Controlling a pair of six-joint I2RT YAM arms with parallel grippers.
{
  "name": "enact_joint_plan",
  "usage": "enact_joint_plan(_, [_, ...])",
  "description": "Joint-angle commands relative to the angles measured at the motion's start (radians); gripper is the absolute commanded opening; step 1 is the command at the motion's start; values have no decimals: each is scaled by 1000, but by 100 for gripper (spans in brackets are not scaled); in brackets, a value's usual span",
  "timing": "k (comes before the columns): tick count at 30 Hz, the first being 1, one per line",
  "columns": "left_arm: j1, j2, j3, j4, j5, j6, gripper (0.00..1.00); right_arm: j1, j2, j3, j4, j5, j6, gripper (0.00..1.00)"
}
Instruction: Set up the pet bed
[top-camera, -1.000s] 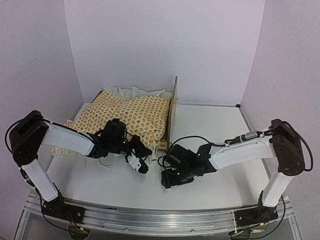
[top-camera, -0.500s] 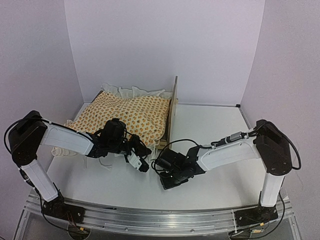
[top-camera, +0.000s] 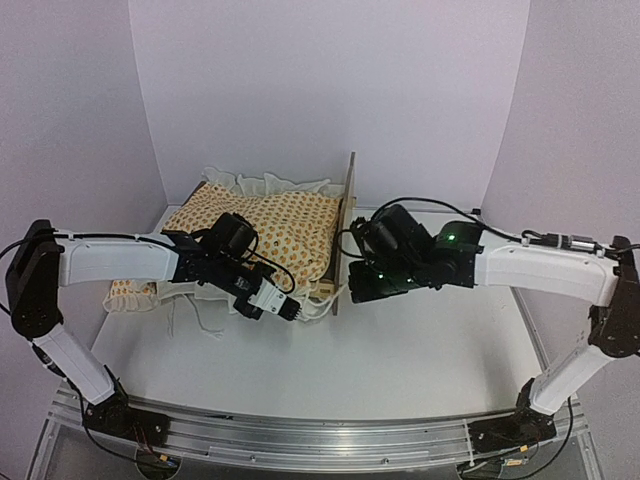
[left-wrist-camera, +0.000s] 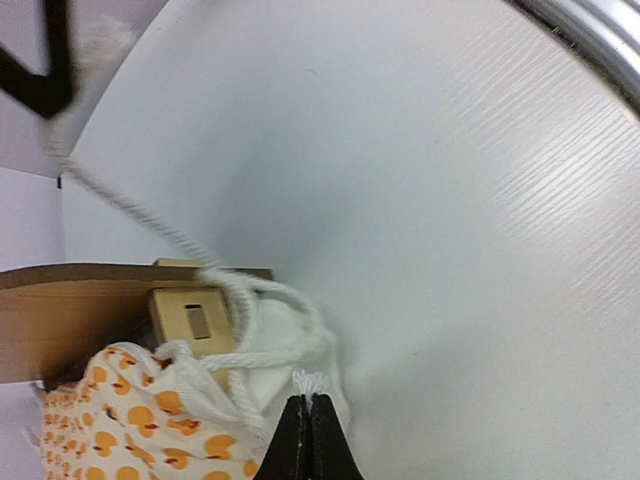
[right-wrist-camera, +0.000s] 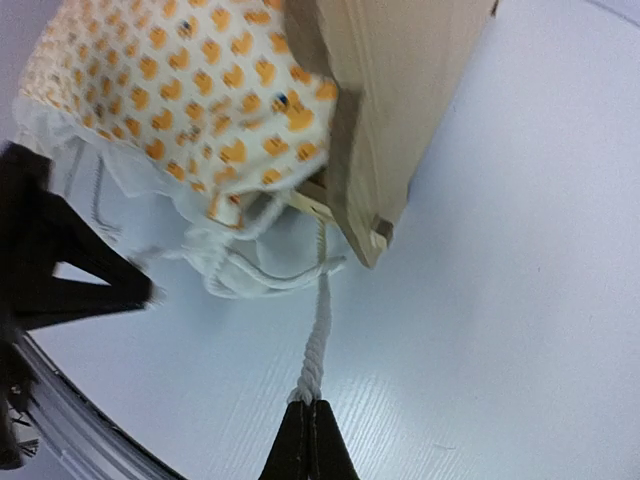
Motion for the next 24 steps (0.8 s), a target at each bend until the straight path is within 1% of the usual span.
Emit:
enact_joint_plan(1, [4,-59,18,-243,92,-89,0,-16,-98,44,-72,43,-96,0])
enact_joint_plan(3, [4,-70,15,-287,91,-78,0,-52,-132,22,-72,50,-74,0])
enact_joint_plan(5, [5,-81,-20,-303,47,-48,0,-73,-165,8,-72,69,-66,0])
enact_joint_plan(9, [14,-77,-120,-285,-53,17,0,-81,-184,46,-74,80,-107,0])
enact_joint_plan(13, [16,-35,-218,-232,-146,24,0,-82,-180,118,-73,25,-158,0])
enact_joint_plan(15, [16,-11,-265,-210,-198,23,0,-82,-188,151,-74,20,-174,0])
enact_joint_plan(19, [16,-5,-325,-222,-229,41,0,-83,-224,181,-74,67,-185,0])
enact_joint_plan(22, [16,-2,-379,-172,-290,78,0,-88,-246,192,-76,89,-192,0])
enact_joint_plan(24, [16,10,-386,-177,-309,85,0,-90,-254,201,-76,83,-194,0])
